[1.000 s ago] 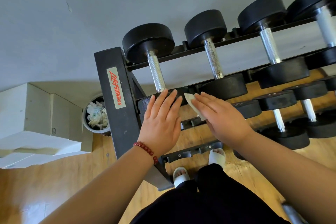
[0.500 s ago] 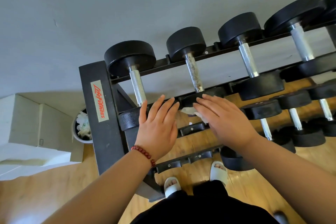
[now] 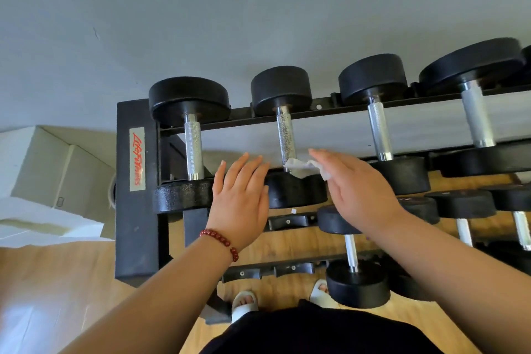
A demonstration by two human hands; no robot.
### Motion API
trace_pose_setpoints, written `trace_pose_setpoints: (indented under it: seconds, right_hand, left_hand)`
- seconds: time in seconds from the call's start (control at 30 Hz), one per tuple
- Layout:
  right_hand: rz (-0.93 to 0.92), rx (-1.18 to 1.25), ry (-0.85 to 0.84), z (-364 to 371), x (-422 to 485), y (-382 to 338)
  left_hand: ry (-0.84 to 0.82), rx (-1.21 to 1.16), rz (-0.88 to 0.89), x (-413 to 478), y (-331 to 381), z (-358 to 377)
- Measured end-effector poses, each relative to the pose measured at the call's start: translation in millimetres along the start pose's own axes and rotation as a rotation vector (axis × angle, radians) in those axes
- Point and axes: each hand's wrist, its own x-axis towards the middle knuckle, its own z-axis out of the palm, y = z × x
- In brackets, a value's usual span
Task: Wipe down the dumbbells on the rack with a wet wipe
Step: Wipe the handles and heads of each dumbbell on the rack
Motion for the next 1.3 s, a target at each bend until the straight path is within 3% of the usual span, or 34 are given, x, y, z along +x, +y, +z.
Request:
trace_pose_setpoints:
  seconds: [0.23,0.4,0.63,0.77,0.93,1.13,1.3]
  right_hand:
    - [-0.111,0.026,-0.025,-5,39,30]
    - [-0.296,-0.073,-0.002,20,77,49]
    - [-0.494,-0.063,-0.24,58,89,84]
    - [-0.633,-0.098,-0.206,57,92,93]
    - [-0.544,-0.055,-0.222,64,111,95]
    - [-0.597,-0.06,-0.251,59,104,95]
    - [-0.408,-0.034,-0.268,67,117,83]
  left_hand:
    - [0.073,-0.088,-0.217,11,28,17]
    - [0.068,-0.22,-0.428,27,43,20]
    - [0.03,-0.504,-0.632,49,44,32]
    - [-0.015,-0.641,-0.736,44,44,45]
    - [-0.036,-0.705,-0.777,45,39,51]
    - [-0.061,-0.709,-0.77,47,36,52]
    - [-0.071,-0.695,-0.756,47,36,52]
